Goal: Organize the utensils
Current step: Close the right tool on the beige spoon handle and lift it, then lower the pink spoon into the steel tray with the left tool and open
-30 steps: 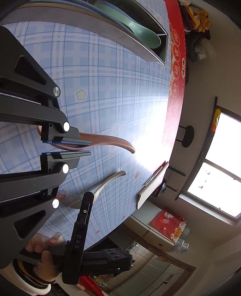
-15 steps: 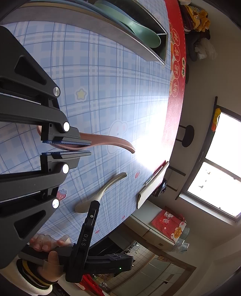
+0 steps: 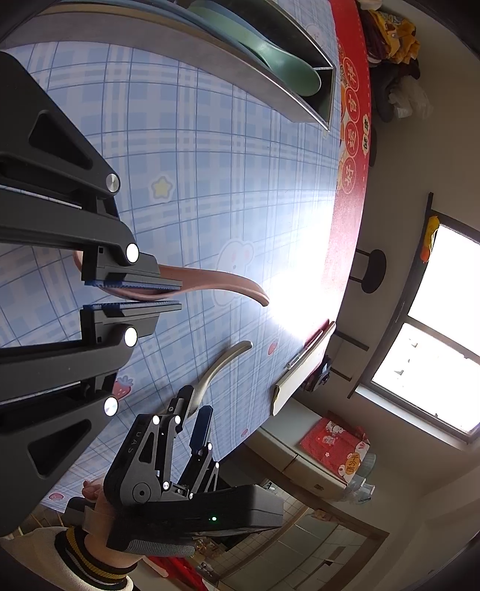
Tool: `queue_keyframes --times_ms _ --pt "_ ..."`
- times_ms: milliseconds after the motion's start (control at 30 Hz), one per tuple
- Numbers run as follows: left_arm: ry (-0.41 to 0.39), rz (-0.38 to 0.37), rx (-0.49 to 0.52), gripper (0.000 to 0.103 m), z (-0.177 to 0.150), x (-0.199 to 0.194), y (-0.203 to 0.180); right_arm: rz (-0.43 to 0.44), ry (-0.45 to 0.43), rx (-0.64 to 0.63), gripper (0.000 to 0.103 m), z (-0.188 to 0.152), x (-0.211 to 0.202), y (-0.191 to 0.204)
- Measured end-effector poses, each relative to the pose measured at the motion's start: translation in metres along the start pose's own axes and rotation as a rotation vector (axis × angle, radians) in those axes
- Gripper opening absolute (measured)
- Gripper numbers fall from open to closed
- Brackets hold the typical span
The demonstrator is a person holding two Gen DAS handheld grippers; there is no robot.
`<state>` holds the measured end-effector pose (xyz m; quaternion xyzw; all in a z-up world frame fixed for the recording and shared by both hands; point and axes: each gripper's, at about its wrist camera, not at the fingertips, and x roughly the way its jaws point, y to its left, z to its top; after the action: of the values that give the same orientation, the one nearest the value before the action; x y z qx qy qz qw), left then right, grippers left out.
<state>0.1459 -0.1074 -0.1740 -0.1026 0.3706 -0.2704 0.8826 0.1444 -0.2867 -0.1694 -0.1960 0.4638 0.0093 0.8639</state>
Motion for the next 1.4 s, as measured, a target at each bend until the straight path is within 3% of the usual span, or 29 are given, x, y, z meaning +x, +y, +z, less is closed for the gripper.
queue_keyframes --times_ms 133,300,400,533,867,1000,1133,1267,1400 --pt "0.002 -0.003 0.002 0.006 0.000 0.000 0.000 -0.058 0.026 -0.071 0.022 0.001 0.002 0.006" --pt "0.001 -0.004 0.000 0.006 0.001 0.000 -0.001 -0.099 0.053 -0.059 0.019 0.003 0.009 -0.003" --pt "0.001 -0.006 -0.002 0.006 0.000 -0.001 -0.001 0.007 0.052 0.092 0.012 0.002 0.011 -0.029" --pt "0.004 -0.006 0.002 0.006 0.000 0.000 -0.002 0.142 0.032 0.252 0.012 -0.006 0.017 -0.056" --pt "0.008 -0.011 -0.010 0.006 0.001 0.001 0.001 0.235 -0.032 0.400 0.012 -0.020 0.020 -0.068" --pt "0.008 -0.015 -0.027 0.006 0.001 0.001 0.005 0.356 -0.129 0.520 0.012 -0.026 0.006 -0.060" --pt "-0.019 -0.002 -0.030 0.006 0.000 -0.006 0.005 0.417 -0.228 0.589 0.012 -0.026 -0.009 -0.042" --pt "-0.032 -0.018 -0.061 0.005 0.000 -0.013 0.010 0.491 -0.267 0.663 0.012 -0.028 -0.011 -0.025" --pt "-0.020 -0.024 -0.073 0.005 0.002 -0.025 0.014 0.455 -0.291 0.628 0.012 -0.023 -0.019 -0.010"
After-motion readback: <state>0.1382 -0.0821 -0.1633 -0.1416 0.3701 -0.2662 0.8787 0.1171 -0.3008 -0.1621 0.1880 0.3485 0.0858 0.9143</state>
